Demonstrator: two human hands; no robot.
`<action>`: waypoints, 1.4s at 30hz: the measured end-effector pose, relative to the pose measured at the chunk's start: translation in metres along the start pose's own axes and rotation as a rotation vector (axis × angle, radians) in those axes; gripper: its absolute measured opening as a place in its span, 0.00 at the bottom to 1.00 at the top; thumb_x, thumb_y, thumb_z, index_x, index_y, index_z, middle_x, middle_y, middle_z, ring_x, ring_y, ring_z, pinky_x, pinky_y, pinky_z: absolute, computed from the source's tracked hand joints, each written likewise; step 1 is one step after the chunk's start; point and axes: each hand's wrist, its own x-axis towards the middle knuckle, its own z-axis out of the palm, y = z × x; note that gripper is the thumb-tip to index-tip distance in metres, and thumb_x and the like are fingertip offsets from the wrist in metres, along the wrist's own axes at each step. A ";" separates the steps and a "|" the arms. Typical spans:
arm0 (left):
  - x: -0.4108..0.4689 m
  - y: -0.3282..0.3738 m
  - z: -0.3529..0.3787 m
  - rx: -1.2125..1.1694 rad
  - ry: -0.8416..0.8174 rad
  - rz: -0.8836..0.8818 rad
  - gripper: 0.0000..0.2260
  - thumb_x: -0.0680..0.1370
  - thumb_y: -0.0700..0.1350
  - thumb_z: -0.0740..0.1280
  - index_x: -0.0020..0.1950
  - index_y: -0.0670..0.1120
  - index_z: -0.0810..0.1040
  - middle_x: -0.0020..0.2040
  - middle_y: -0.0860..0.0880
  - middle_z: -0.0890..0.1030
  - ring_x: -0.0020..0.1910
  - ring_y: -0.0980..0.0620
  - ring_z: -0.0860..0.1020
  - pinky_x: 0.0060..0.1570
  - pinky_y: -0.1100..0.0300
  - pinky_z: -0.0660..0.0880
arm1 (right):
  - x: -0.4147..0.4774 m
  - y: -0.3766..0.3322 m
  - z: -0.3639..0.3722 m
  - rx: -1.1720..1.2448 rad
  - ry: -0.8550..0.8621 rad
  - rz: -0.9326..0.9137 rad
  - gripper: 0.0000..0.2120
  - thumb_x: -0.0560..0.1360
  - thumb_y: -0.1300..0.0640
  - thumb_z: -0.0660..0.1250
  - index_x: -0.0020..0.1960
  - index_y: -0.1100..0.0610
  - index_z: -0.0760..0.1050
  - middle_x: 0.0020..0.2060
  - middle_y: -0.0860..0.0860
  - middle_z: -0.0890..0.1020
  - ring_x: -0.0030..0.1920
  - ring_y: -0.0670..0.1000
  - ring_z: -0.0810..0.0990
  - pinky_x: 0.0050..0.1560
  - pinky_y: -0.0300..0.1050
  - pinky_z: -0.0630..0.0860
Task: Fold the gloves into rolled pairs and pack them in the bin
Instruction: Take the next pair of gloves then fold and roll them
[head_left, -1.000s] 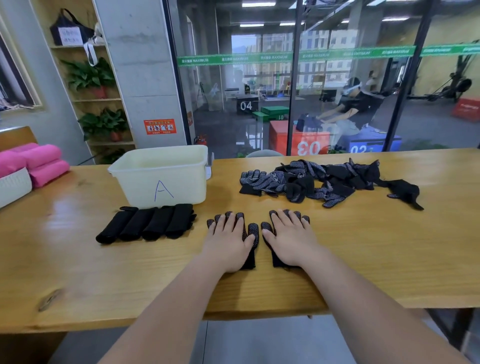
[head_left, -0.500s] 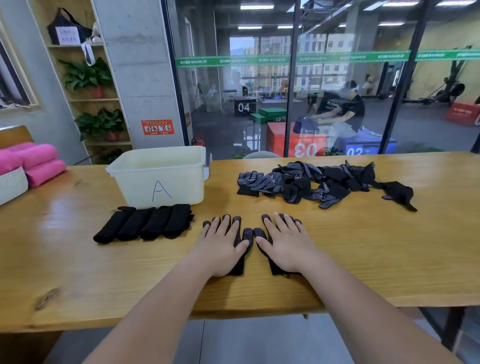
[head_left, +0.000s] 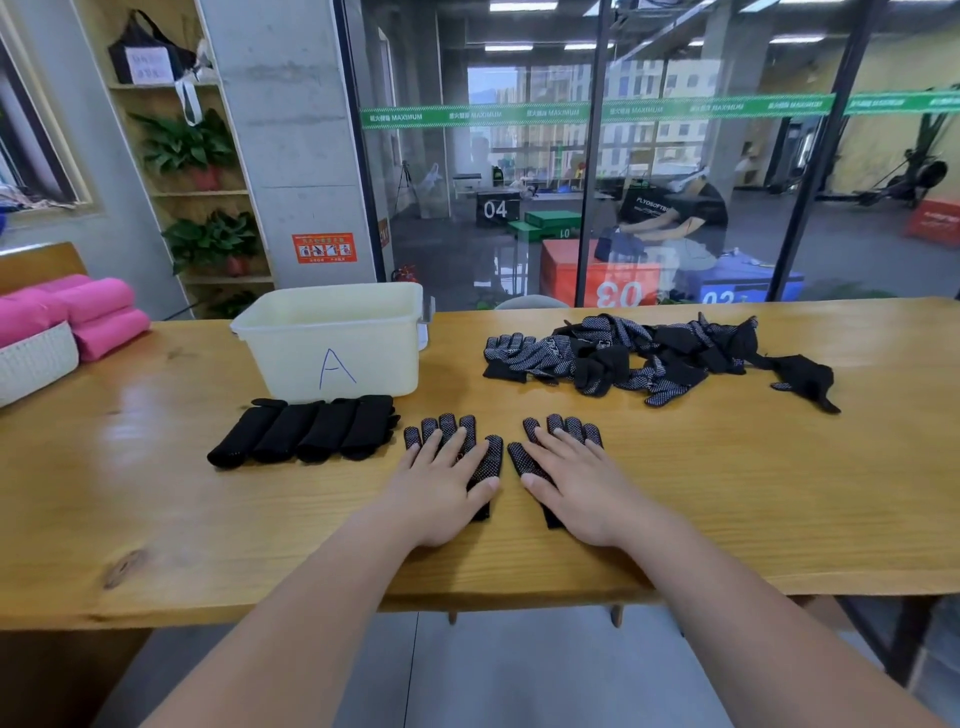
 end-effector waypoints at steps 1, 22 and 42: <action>0.001 0.000 0.001 -0.007 0.023 -0.006 0.31 0.84 0.69 0.43 0.86 0.62 0.44 0.87 0.54 0.41 0.85 0.49 0.38 0.83 0.44 0.41 | 0.002 0.000 0.001 0.031 0.045 0.006 0.31 0.86 0.34 0.45 0.86 0.44 0.52 0.85 0.43 0.49 0.85 0.46 0.43 0.84 0.53 0.44; -0.026 0.003 0.004 -0.127 0.621 0.084 0.08 0.81 0.56 0.68 0.55 0.56 0.84 0.51 0.59 0.77 0.54 0.56 0.71 0.59 0.57 0.72 | -0.017 -0.004 0.002 0.009 0.495 0.031 0.12 0.82 0.44 0.62 0.54 0.45 0.83 0.50 0.40 0.77 0.53 0.45 0.73 0.46 0.44 0.79; -0.008 0.025 -0.031 -0.793 0.567 -0.173 0.03 0.81 0.52 0.70 0.49 0.56 0.83 0.44 0.57 0.83 0.46 0.59 0.80 0.45 0.61 0.76 | -0.019 0.001 -0.007 0.374 0.451 -0.059 0.25 0.85 0.37 0.52 0.65 0.48 0.82 0.58 0.40 0.82 0.62 0.42 0.74 0.67 0.48 0.72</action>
